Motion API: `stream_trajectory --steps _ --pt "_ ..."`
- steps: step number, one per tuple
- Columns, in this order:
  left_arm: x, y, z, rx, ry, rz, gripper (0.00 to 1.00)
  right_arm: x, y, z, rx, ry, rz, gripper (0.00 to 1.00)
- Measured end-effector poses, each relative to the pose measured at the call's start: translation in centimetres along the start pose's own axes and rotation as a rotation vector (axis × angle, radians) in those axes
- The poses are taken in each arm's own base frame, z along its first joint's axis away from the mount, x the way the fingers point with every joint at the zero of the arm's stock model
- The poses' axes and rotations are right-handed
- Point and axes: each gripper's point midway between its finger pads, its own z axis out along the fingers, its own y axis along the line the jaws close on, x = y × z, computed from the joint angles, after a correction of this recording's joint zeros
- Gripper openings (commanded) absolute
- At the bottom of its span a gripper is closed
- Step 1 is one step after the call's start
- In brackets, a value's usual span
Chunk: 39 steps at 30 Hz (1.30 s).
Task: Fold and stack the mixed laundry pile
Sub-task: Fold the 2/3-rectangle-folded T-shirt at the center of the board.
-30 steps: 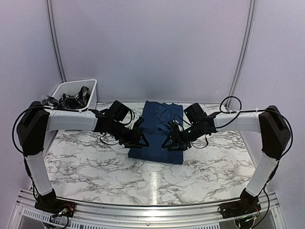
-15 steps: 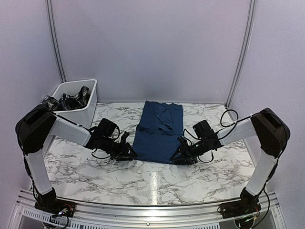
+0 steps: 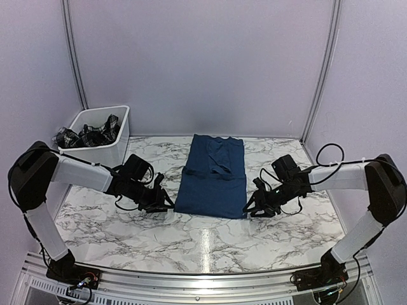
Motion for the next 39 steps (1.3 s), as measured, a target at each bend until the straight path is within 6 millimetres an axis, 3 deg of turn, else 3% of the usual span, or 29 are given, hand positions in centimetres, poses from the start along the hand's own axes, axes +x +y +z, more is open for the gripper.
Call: stream_trajectory --steps 7,12,20,28,32,39 --pt "0.3 0.8 1.3 -0.027 0.025 0.011 0.39 0.3 -2.6 1.9 0.064 0.040 0.049 0.39" --pt "-0.1 0.3 2.1 -0.014 0.023 0.034 0.33 -0.4 -2.5 2.5 0.048 0.028 0.035 0.31" --pt "-0.4 0.2 3.1 -0.006 0.022 0.038 0.02 -1.4 -2.4 3.6 0.038 0.028 0.019 0.00" --pt "0.8 -0.6 3.5 -0.015 0.027 0.065 0.00 -1.2 -1.9 3.5 0.053 0.027 -0.003 0.00" --pt "3.6 -0.9 2.5 -0.021 0.036 0.072 0.00 0.7 -0.9 2.9 0.056 0.032 -0.039 0.00" --pt "9.4 -3.2 -1.1 0.023 0.059 0.101 0.00 7.5 0.3 0.3 0.032 0.069 -0.056 0.00"
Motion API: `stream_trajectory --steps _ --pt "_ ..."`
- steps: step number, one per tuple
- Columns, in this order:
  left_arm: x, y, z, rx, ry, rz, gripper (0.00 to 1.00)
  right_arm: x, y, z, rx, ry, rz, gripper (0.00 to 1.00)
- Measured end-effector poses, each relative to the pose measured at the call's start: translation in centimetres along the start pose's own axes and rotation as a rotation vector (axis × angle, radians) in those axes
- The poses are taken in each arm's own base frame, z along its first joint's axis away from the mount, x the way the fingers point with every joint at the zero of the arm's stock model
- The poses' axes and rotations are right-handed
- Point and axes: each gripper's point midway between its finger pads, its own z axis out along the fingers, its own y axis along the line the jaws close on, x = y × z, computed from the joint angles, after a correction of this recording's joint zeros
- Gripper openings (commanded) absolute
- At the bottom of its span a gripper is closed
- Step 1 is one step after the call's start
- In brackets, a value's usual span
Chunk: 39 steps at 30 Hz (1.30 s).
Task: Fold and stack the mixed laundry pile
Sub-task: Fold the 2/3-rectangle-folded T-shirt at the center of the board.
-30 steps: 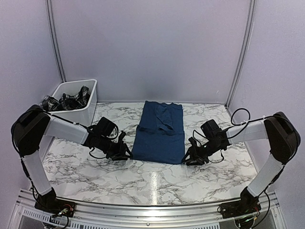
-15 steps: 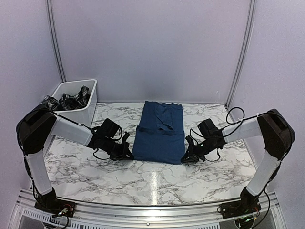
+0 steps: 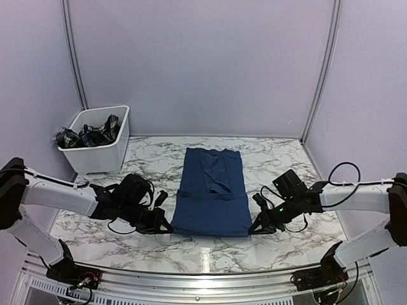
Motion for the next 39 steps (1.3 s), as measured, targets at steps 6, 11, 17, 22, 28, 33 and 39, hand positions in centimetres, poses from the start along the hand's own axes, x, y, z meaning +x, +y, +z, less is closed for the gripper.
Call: stream_trajectory --steps 6,11,17,22,28,33,39 --pt "-0.2 -4.0 -3.2 0.053 -0.048 0.023 0.00 0.2 2.6 -2.7 -0.052 -0.045 0.001 0.00" --pt "-4.7 -6.3 -3.6 0.034 -0.107 0.009 0.00 -5.2 4.3 -3.1 -0.011 -0.059 -0.024 0.00" --pt "-13.0 -4.7 -2.8 -0.015 -0.194 -0.073 0.00 -14.6 3.9 -5.2 0.051 -0.172 -0.079 0.00" --pt "-19.2 -1.9 -1.0 -0.063 -0.229 -0.111 0.00 -20.9 1.5 -4.1 0.100 -0.191 -0.101 0.00" --pt "-22.6 1.4 2.7 -0.100 -0.206 -0.126 0.00 -24.3 -2.5 0.2 0.145 -0.134 -0.094 0.00" --pt "-20.2 4.1 5.9 -0.137 -0.113 -0.149 0.00 -23.6 -4.3 2.5 0.137 -0.080 -0.080 0.00" --pt "-15.3 3.7 5.2 -0.132 -0.062 -0.133 0.00 -18.3 -3.8 2.2 0.109 -0.054 -0.077 0.00"
